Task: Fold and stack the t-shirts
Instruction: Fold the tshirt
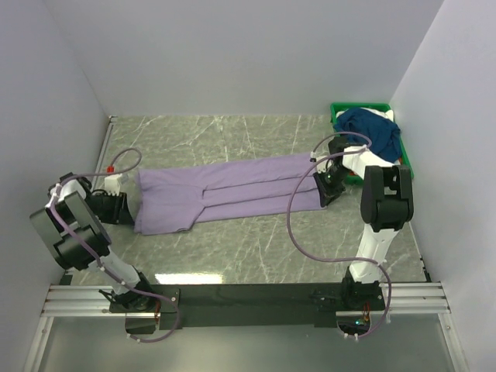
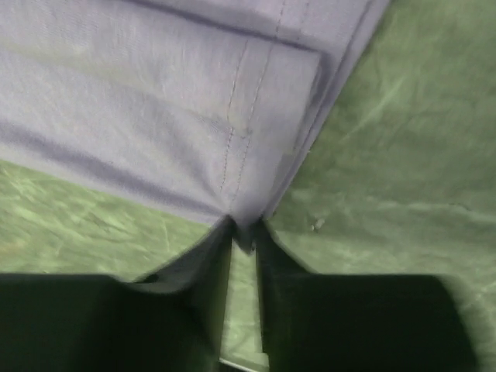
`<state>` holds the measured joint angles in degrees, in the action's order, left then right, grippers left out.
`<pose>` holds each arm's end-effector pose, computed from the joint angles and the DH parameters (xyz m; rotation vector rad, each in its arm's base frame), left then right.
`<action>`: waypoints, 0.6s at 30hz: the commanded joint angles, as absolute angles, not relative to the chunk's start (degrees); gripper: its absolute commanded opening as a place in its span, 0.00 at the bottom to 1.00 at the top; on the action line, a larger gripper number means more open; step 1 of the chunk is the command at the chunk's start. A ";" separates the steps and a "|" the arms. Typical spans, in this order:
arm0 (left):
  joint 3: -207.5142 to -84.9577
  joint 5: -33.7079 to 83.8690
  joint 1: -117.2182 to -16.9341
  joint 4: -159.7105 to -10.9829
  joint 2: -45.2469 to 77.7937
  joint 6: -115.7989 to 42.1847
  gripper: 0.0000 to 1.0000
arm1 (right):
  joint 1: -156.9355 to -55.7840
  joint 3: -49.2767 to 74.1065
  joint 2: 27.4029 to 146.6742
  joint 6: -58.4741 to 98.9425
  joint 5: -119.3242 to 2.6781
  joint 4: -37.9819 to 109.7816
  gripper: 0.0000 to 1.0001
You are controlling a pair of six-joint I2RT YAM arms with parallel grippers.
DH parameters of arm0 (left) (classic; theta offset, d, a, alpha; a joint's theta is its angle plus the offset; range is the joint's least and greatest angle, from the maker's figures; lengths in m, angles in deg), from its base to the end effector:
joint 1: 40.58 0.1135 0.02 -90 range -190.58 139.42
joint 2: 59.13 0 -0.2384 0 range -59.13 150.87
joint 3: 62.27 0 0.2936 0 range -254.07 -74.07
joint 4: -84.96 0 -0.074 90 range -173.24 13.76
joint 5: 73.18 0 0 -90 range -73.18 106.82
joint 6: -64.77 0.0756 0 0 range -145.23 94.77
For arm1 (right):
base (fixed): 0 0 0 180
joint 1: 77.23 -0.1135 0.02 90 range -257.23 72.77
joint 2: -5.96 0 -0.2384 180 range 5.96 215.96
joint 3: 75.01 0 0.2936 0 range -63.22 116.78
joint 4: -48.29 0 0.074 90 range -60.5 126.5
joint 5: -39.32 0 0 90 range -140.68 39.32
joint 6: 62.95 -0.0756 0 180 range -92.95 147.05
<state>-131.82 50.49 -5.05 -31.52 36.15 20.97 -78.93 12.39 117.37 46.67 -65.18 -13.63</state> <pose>0.2752 0.1450 0.0865 0.2548 2.6717 -0.6026 0.3849 0.0304 0.0692 -0.5703 2.9565 0.3617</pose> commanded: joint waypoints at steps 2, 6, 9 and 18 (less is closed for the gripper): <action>-133.21 54.24 -4.54 -25.16 26.94 32.39 0.49 | -78.11 11.58 113.46 50.08 -64.83 -17.47 0.42; -132.88 55.23 -7.78 -21.46 19.54 39.01 0.55 | -78.20 13.24 110.47 48.67 -67.03 -19.48 0.52; -127.62 51.47 -14.89 -27.39 13.13 39.11 0.55 | -78.20 14.47 109.41 47.44 -68.26 -20.02 0.52; -113.28 37.66 -42.83 -46.40 4.15 27.52 0.59 | -78.11 15.18 109.05 46.12 -68.35 -20.02 0.53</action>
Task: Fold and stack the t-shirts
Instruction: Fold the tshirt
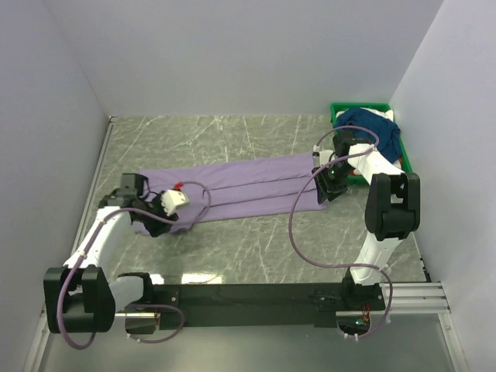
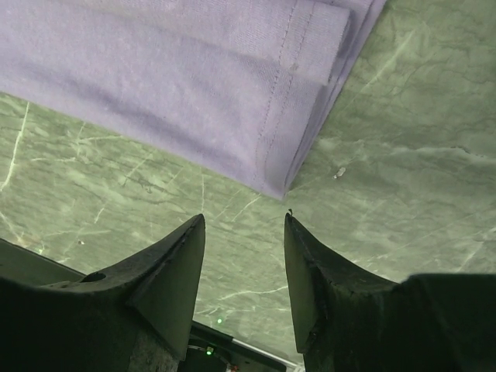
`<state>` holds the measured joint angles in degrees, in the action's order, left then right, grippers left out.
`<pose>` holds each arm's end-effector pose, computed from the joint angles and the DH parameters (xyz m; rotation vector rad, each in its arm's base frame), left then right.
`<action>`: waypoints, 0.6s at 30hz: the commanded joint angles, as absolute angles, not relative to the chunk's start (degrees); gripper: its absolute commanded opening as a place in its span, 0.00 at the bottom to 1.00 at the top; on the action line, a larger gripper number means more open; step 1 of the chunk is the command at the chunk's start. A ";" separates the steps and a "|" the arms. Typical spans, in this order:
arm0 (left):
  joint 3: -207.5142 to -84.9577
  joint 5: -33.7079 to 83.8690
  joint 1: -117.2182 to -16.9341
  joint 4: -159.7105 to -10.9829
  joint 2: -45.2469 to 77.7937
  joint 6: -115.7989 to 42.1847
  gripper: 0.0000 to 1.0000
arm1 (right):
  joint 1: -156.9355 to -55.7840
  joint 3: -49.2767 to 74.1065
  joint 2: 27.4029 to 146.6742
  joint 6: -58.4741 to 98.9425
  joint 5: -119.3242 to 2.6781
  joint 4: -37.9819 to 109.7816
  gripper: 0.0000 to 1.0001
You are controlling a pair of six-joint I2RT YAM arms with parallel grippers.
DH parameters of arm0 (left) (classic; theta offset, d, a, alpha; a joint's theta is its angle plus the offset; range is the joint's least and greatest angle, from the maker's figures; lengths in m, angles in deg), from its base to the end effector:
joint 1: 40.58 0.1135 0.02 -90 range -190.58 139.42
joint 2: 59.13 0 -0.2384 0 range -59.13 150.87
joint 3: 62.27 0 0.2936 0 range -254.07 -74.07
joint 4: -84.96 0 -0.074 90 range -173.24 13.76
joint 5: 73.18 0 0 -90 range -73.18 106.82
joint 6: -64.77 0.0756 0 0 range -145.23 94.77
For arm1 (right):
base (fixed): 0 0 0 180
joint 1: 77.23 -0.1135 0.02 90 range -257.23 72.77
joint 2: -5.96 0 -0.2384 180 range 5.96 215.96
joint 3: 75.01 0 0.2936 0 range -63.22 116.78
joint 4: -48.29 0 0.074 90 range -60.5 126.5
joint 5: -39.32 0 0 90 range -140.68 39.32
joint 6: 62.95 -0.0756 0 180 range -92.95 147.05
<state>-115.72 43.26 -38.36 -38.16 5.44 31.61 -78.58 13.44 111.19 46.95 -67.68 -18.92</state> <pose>0.2599 -0.0236 0.1408 1.2846 2.2317 -0.2793 0.3784 0.0310 0.1133 -0.5692 2.9079 0.4120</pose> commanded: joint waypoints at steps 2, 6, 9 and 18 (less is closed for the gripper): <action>-111.95 34.76 -47.42 -50.10 3.71 25.32 0.59 | -78.11 15.09 108.97 46.21 -68.26 -20.02 0.53; -108.97 31.50 -55.93 -53.36 3.71 22.33 0.59 | -78.11 15.18 109.49 46.30 -67.91 -20.02 0.53; -107.65 29.31 -58.67 -56.33 4.41 20.13 0.58 | -78.11 15.35 109.67 46.30 -67.91 -20.11 0.53; -107.37 22.10 -62.46 -61.89 9.07 17.31 0.44 | -78.11 16.67 110.81 46.56 -68.08 -20.37 0.53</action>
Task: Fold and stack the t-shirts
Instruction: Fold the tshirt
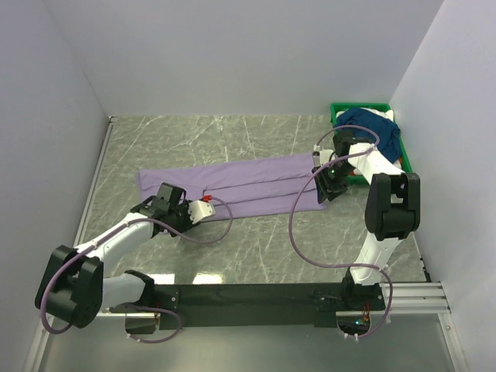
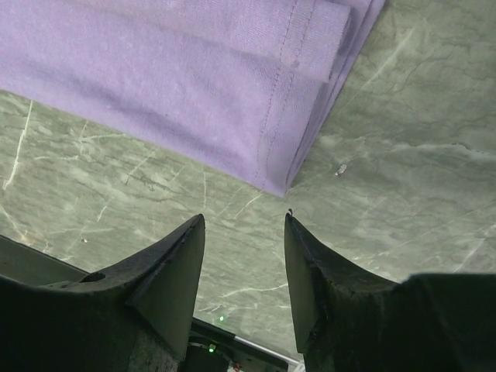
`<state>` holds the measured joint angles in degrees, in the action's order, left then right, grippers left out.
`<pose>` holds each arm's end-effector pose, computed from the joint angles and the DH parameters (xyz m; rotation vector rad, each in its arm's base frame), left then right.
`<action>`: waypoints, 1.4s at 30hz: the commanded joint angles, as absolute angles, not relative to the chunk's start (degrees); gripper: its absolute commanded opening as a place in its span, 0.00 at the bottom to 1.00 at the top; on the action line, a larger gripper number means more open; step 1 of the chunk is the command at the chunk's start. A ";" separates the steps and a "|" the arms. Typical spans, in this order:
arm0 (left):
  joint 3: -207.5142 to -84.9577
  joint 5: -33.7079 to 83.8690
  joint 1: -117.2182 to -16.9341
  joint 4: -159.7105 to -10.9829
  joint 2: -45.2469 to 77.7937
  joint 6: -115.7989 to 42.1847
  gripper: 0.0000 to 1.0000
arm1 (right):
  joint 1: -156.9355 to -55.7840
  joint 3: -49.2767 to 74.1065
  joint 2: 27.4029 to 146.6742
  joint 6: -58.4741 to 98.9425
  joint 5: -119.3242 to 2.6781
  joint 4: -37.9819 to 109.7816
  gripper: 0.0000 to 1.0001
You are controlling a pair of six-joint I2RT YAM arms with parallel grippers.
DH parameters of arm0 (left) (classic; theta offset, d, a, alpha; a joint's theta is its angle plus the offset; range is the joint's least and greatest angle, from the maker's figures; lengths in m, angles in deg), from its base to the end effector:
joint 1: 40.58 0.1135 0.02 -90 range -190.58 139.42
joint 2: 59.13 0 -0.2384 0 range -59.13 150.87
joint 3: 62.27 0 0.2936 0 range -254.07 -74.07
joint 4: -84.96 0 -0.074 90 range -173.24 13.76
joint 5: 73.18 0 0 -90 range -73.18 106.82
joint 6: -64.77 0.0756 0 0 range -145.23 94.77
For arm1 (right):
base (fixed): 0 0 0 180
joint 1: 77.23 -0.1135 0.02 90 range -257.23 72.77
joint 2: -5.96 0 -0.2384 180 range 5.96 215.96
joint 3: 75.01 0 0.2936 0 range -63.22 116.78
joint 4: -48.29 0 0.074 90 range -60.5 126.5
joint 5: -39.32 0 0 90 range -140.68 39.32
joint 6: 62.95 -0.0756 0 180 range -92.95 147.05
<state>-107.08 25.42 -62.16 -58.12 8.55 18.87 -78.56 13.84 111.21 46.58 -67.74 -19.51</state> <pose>0.2514 -0.1116 0.0914 1.4520 2.1524 -0.0546 0.3785 0.0310 0.1151 -0.5593 2.9136 0.4156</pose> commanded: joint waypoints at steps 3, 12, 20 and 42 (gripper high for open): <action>-108.95 22.62 -62.46 -60.83 9.77 17.14 0.24 | -77.94 17.29 111.34 46.65 -67.91 -20.46 0.52; -122.04 24.73 -58.08 -52.57 12.58 23.80 0.01 | -77.67 18.08 112.04 46.91 -68.00 -20.72 0.52; -136.18 26.13 -53.33 -56.17 29.09 31.63 0.02 | -77.76 17.99 112.66 47.53 -68.61 -20.63 0.53; -151.87 40.63 -36.71 -49.77 35.29 18.10 0.60 | -77.85 16.32 111.07 48.14 -70.81 -20.28 0.54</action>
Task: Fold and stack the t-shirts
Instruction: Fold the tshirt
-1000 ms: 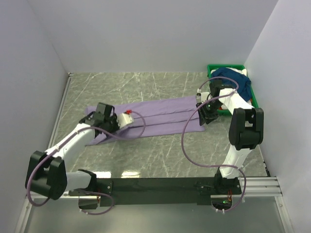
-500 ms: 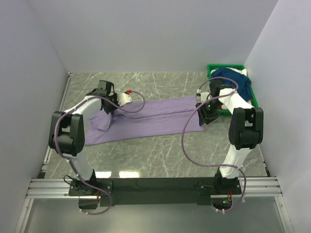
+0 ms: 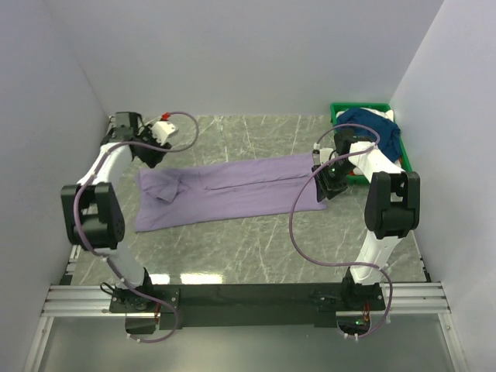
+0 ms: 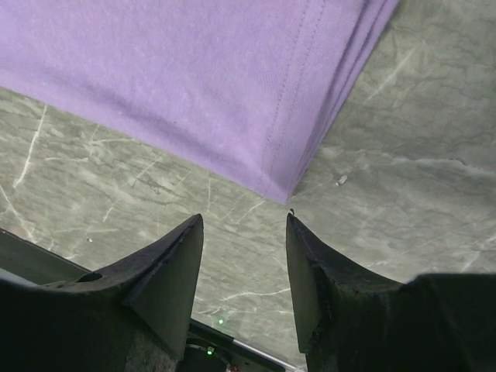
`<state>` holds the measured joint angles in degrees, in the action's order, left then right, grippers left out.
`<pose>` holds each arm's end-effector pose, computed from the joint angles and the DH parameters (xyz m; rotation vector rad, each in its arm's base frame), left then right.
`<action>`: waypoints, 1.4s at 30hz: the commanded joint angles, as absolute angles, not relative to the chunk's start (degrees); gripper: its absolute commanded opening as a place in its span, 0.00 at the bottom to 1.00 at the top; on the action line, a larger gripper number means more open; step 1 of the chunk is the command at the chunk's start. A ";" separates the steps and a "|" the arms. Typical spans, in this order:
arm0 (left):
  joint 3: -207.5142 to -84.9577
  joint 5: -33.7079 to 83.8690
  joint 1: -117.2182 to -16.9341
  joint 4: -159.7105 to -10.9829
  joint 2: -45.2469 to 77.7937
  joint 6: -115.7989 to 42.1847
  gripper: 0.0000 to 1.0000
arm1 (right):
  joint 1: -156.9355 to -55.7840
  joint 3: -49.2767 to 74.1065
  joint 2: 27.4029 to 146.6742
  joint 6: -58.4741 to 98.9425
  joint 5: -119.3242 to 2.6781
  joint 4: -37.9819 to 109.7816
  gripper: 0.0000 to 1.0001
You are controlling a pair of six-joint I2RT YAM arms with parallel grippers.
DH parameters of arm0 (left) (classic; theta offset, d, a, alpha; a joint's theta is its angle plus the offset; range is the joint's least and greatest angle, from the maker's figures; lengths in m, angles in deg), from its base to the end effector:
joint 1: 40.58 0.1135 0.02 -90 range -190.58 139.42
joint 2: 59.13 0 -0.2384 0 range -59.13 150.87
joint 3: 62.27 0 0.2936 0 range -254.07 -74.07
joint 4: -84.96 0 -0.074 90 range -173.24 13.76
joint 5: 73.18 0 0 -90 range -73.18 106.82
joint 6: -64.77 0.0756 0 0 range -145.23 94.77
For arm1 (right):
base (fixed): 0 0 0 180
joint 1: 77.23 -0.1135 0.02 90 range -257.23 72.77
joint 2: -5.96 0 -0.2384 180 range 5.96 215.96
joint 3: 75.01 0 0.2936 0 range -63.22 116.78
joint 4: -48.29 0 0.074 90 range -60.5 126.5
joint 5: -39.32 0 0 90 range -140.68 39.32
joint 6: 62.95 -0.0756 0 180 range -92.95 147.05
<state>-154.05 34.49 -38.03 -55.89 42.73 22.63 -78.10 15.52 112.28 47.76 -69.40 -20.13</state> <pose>0.4540 -0.0028 0.1848 1.0407 2.1374 0.0418 0.3838 0.0301 0.1175 -0.5769 2.8957 0.4537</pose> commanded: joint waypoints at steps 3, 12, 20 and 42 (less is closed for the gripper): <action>-144.14 42.92 -36.80 -48.96 29.32 18.71 0.74 | -77.85 16.76 111.51 48.14 -71.07 -20.28 0.54; -121.89 36.08 -39.52 -58.36 16.72 37.07 0.77 | -77.76 18.08 113.36 47.79 -72.30 -21.16 0.54; -113.71 28.34 -43.74 -71.88 16.63 45.70 0.77 | -77.76 17.90 113.97 47.18 -72.22 -20.63 0.54; -147.89 40.55 -34.52 -57.76 45.62 28.57 0.01 | -77.76 19.13 115.47 47.17 -71.34 -20.98 0.53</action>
